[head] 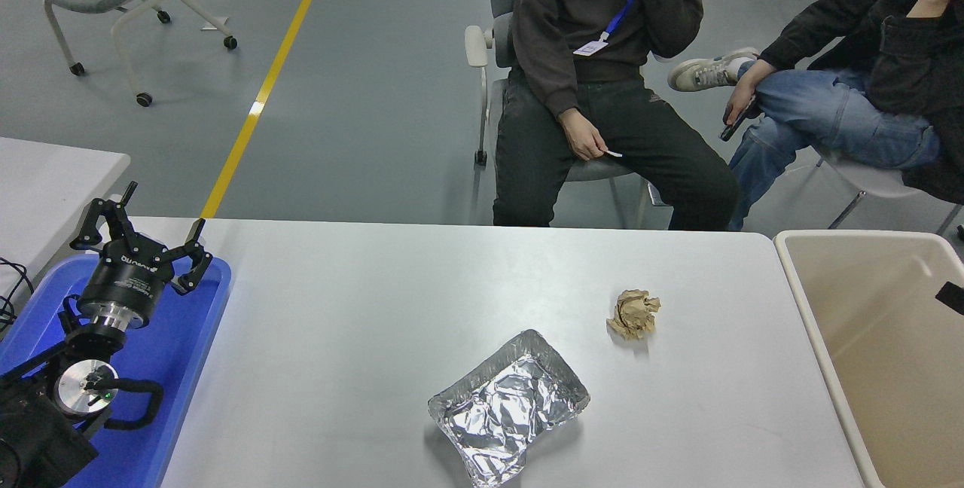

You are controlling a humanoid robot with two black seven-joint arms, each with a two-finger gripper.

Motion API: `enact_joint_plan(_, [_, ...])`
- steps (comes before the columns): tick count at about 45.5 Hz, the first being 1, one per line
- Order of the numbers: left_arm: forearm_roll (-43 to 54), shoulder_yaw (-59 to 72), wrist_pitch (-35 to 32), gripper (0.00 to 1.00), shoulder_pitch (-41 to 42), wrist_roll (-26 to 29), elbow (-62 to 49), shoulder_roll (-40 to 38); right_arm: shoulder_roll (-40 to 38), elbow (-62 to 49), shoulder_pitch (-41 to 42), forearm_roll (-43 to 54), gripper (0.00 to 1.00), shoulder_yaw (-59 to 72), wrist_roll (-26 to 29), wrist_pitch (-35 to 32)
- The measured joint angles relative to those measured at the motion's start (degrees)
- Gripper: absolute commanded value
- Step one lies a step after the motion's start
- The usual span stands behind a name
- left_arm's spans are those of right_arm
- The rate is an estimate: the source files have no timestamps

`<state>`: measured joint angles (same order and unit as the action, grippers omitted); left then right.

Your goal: Clean the table surface

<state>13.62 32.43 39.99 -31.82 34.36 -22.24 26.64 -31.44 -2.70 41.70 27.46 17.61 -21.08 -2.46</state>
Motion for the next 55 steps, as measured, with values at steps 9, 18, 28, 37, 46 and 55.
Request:
enact_joint_plan(9, [0.0,0.0,0.0,1.00,0.0,0.0,0.0,0.0,-3.2,5.1,1.6,-1.9,1.00,-12.2,1.0,-1.1])
enact_joint_plan(18, [0.0,0.0,0.0,1.00,0.0,0.0,0.0,0.0,-5.7,11.6,2.0,-2.6,1.00,-27.6,3.3,-1.5])
enact_joint_plan(28, [0.0,0.0,0.0,1.00,0.0,0.0,0.0,0.0,-7.3,19.3,0.8,-3.0,1.00,-44.6,8.9,-1.7])
enact_joint_plan(37, [0.0,0.0,0.0,1.00,0.0,0.0,0.0,0.0,-8.1,29.4,-3.6,-3.1,1.00,-60.5,13.0,-2.0])
enact_joint_plan(46, [0.0,0.0,0.0,1.00,0.0,0.0,0.0,0.0,-7.2,36.3,-8.2,-3.2,1.00,-73.1,14.4,-4.5])
enact_joint_plan(55, [0.0,0.0,0.0,1.00,0.0,0.0,0.0,0.0,-3.5,42.6,-13.9,-3.3,1.00,-88.4,15.2,-7.6])
